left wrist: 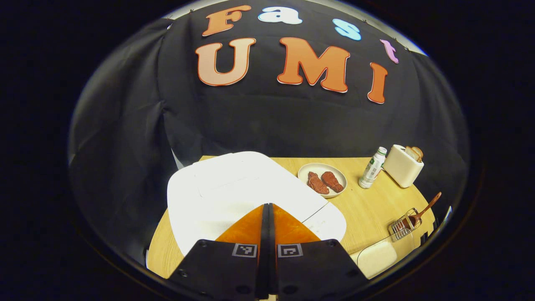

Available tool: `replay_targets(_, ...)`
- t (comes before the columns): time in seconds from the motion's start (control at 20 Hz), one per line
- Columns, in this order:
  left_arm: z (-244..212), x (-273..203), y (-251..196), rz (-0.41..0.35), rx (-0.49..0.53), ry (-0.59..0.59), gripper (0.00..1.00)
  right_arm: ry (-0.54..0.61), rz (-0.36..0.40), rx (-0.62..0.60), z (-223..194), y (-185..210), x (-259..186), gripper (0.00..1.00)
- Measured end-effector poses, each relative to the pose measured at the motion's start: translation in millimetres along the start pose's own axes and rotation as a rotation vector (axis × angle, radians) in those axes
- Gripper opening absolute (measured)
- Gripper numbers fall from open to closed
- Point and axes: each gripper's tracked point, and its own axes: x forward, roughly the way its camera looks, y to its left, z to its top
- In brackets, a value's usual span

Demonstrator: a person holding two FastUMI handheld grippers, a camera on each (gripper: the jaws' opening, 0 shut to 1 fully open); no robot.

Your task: Close the left gripper, press the button to open the rice cooker; take a wooden spoon from the chopstick holder with the right hand, scoop a spoonful of rice and pour it into the rice cooker, then put the wooden spoon back into the chopstick holder.

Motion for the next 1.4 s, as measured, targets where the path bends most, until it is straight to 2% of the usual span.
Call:
replay_targets(0.2, -1.2, 5.7, 5.6, -0.009, -0.022, -0.006, 0.04, 0.016, 0.013, 0.008, -6.0, 5.4, 3.2, 0.95)
replay_targets(0.5, -4.4, 8.3, 7.3, 0.0, 0.0, 0.015, 0.05, 0.033, 0.034, 0.04, -10.8, 12.7, 10.5, 0.95)
replay_targets(0.75, -7.7, 6.4, 8.8, 0.009, -0.053, 0.011, 0.05, 0.035, 0.04, 0.034, -15.0, 12.6, 8.5, 0.95)
replay_targets(0.95, -11.2, 5.6, 8.9, 0.021, -0.002, 0.012, 0.05, 0.044, 0.029, 0.035, -19.8, 4.3, 3.1, 0.95)
replay_targets(1.05, -3.5, 2.0, 9.2, 0.037, 0.013, 0.0, 0.05, 0.042, 0.025, 0.041, -19.4, -0.6, 0.3, 0.95)
replay_targets(1.2, 42.2, -21.8, 9.8, 0.066, 0.039, -0.113, 0.05, 0.02, 0.02, 0.047, -12.9, -5.3, -2.4, 0.95)
replay_targets(1.3, 82.9, -49.9, 2.0, 0.044, 0.001, -0.213, 0.05, 0.01, 0.023, 0.047, -12.3, -5.6, -3.5, 0.95)
replay_targets(1.4, 105.1, -76.7, 1.8, 0.037, -0.033, -0.27, 0.04, 0.006, 0.029, 0.051, -12.3, -4.6, -3.9, 0.95)
